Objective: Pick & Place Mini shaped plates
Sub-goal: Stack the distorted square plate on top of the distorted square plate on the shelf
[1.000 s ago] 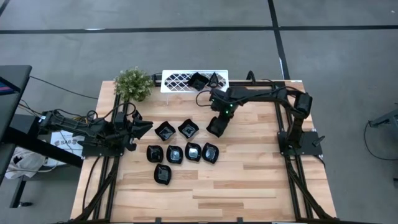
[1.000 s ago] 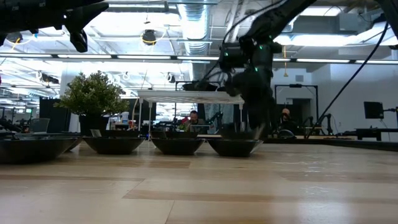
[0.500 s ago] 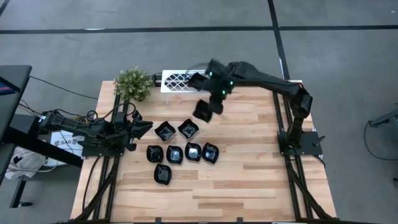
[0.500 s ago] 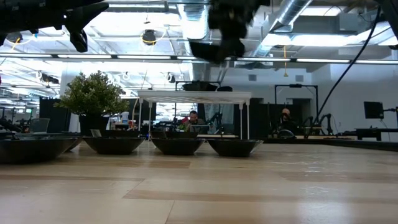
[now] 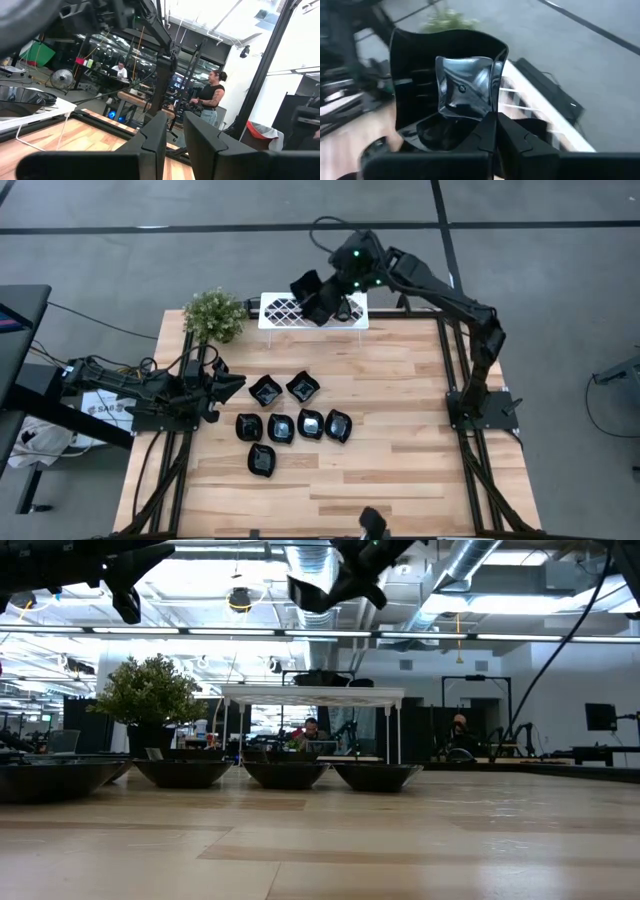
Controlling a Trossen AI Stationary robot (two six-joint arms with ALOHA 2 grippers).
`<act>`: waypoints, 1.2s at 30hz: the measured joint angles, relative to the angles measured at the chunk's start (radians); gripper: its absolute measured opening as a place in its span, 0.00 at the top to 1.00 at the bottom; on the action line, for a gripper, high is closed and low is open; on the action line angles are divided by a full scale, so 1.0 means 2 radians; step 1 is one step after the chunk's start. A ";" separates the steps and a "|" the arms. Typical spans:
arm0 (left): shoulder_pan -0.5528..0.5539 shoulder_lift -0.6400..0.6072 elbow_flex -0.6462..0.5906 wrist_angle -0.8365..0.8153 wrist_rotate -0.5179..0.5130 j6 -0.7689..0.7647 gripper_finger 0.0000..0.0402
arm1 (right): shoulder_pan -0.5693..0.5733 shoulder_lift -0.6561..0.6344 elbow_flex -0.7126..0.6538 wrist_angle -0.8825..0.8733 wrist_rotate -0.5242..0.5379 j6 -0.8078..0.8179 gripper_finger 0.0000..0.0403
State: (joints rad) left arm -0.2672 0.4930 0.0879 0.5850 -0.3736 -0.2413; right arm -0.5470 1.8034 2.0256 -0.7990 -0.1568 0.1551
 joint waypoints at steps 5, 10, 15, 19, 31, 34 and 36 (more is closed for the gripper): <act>0.000 0.000 0.000 0.000 0.000 0.000 0.83 | -0.021 0.011 -0.001 -0.020 0.000 -0.029 0.99; 0.000 0.000 0.000 0.000 0.000 -0.001 0.83 | -0.035 0.037 -0.001 -0.045 -0.016 -0.070 0.99; 0.000 0.000 0.000 0.000 0.000 0.000 0.83 | -0.049 0.060 0.000 -0.046 -0.033 -0.094 0.99; 0.000 0.000 0.000 0.000 0.000 0.000 0.83 | -0.059 0.079 0.000 -0.053 -0.047 -0.108 0.99; 0.000 0.000 0.000 0.000 0.000 0.000 0.83 | -0.067 0.083 0.001 -0.076 -0.055 -0.153 0.99; 0.000 0.000 0.000 0.000 0.000 0.000 0.83 | -0.061 0.092 0.002 -0.083 -0.054 -0.167 0.99; 0.000 0.000 0.000 0.000 0.000 0.000 0.83 | -0.059 0.096 0.001 -0.087 -0.052 -0.169 0.99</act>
State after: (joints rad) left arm -0.2672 0.4927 0.0883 0.5850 -0.3737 -0.2413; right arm -0.6660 1.9959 2.0275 -0.9727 -0.2608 -0.1829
